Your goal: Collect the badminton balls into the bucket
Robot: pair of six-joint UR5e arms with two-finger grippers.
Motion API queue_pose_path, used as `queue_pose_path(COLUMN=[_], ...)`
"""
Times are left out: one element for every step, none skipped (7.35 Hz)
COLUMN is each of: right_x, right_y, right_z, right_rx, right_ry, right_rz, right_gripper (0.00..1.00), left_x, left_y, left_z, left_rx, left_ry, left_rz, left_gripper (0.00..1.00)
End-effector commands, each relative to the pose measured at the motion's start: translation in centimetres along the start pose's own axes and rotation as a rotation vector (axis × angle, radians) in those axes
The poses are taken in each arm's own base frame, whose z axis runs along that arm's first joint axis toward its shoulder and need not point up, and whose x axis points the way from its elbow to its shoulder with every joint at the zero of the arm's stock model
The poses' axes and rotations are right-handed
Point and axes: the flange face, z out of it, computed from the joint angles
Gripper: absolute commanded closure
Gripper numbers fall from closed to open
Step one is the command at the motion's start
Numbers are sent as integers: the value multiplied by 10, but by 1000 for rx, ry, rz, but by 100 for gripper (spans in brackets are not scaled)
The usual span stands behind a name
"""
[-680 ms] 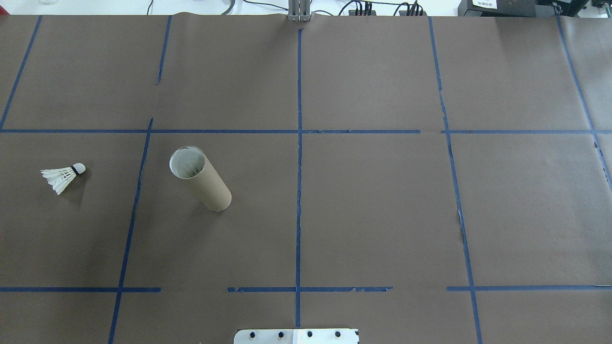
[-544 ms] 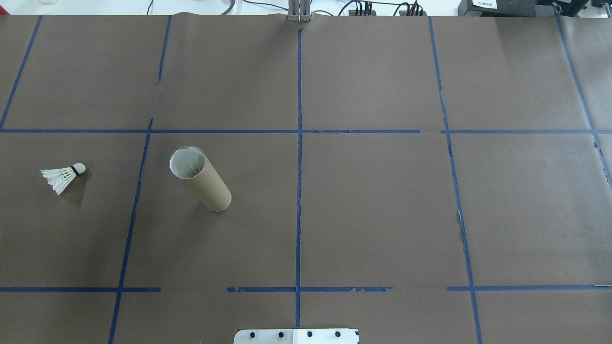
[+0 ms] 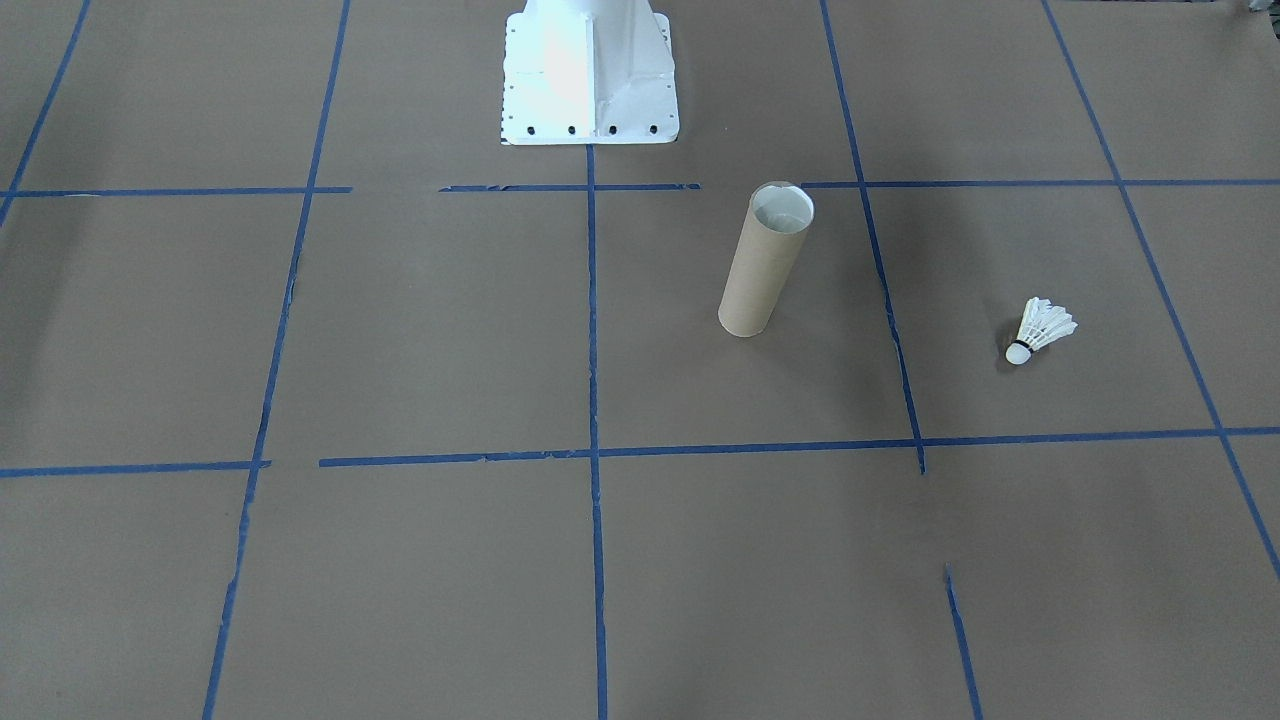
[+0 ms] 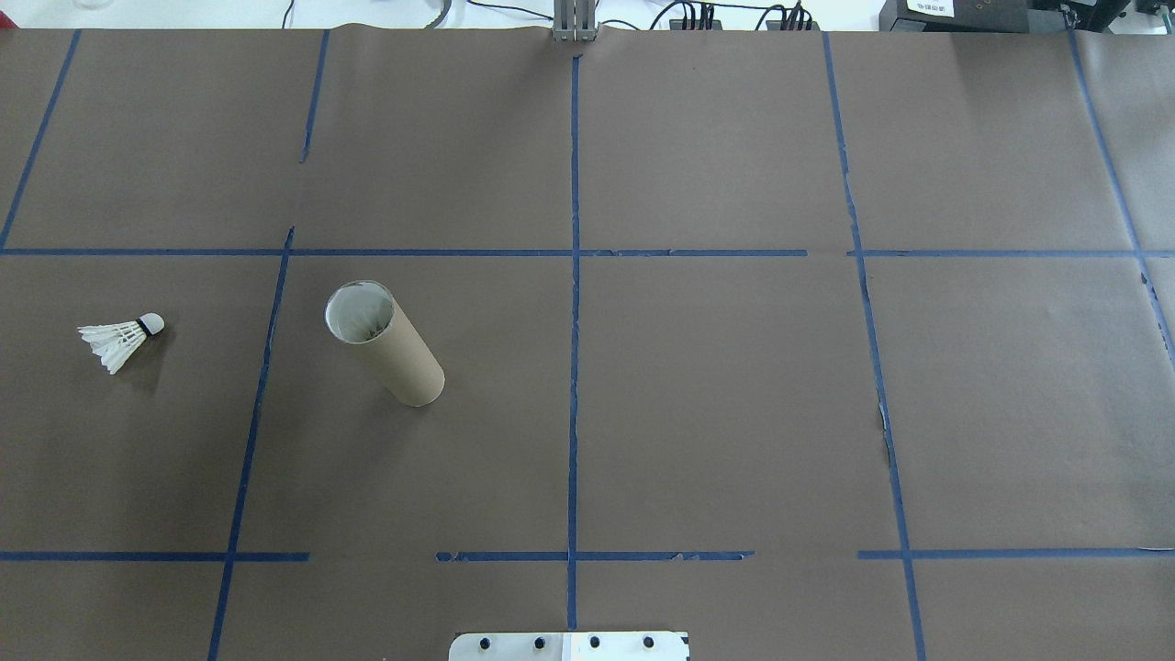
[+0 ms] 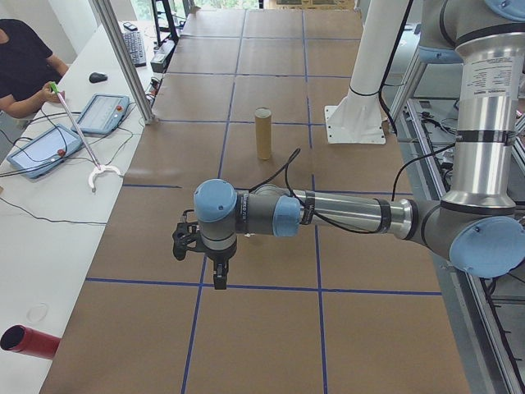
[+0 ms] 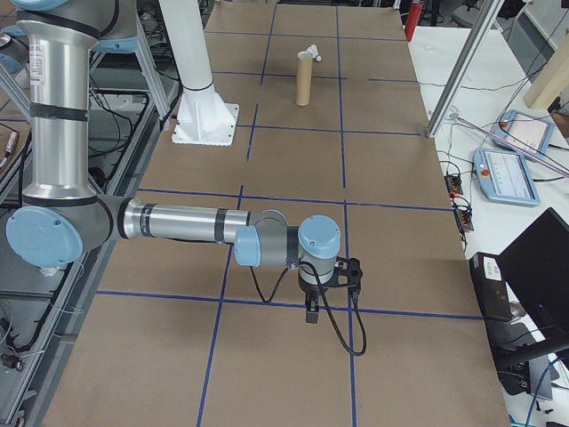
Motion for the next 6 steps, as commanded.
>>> queue_pose_path(right_x=[0, 0, 0, 0, 0, 0], right_y=[0, 0, 0, 0, 0, 0], right_z=[0, 0, 0, 0, 0, 0], right_rx=[0, 0, 0, 0, 0, 0], right_ry=[0, 0, 0, 0, 0, 0], right_rz=[0, 0, 0, 0, 0, 0], right_gripper=[0, 0, 0, 0, 0, 0], left_x=[30, 88, 119, 122, 115, 103], left_y=[-15, -19, -22, -18, -6, 13], left_z=[-23, -10, 8, 6, 13, 28], left_rx=[50, 39, 65, 108, 120, 89], left_ry=[15, 35, 68, 104, 119, 156], left_rz=[-31, -130, -182, -208, -223, -228], left_gripper=[0, 0, 0, 0, 0, 0])
